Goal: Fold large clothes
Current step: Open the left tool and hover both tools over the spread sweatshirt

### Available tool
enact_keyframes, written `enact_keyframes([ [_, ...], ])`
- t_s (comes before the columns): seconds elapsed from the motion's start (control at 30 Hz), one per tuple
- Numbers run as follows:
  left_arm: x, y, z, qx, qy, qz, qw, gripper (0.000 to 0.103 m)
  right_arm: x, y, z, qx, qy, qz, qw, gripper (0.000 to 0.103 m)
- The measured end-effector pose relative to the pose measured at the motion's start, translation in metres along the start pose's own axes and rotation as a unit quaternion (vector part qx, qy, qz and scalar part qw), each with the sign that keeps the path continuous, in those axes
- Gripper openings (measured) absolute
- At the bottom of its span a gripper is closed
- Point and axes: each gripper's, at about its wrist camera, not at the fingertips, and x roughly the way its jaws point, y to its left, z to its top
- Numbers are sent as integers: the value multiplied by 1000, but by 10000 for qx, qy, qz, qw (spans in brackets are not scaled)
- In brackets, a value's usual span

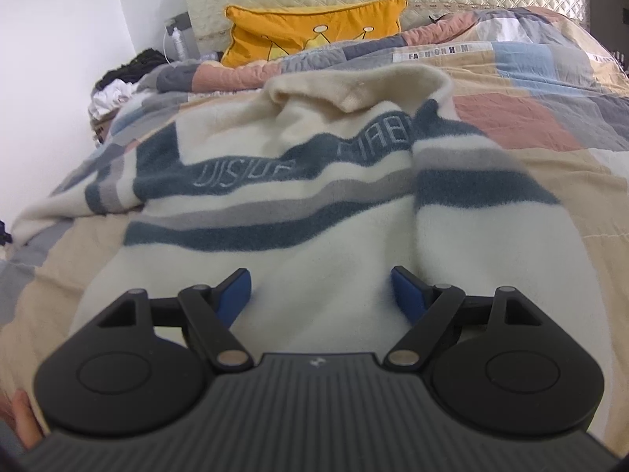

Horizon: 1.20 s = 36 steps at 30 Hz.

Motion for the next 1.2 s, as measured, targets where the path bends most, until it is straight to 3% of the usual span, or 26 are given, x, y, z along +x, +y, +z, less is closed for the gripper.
enact_keyframes([
  [0.07,-24,-16,-8,332,-16,-43,9994,47,-8,-5,1,127,-67,75,9999,78],
  [0.3,-130,-85,-26,538,-398,-836,9942,50,-41,-19,6,378,-467,189,9980,78],
  [0.47,-199,-165,-43,898,-326,-1507,9840,52,-60,-29,9,424,-656,-55,9969,78],
  [0.63,-258,-248,-64,1293,-418,-2070,9689,52,-72,-42,16,554,-678,-565,9946,78],
  [0.77,-291,-309,-80,1412,-471,-2506,9566,52,-79,-58,14,815,-676,-415,9935,78],
  [1.0,-302,-375,-133,1372,-339,-3051,9418,52,-73,-73,10,1049,-548,-335,9924,78],
  [1.2,-259,-393,-177,1535,-186,-2943,9431,52,-48,-90,3,1396,-226,-399,9891,78],
])
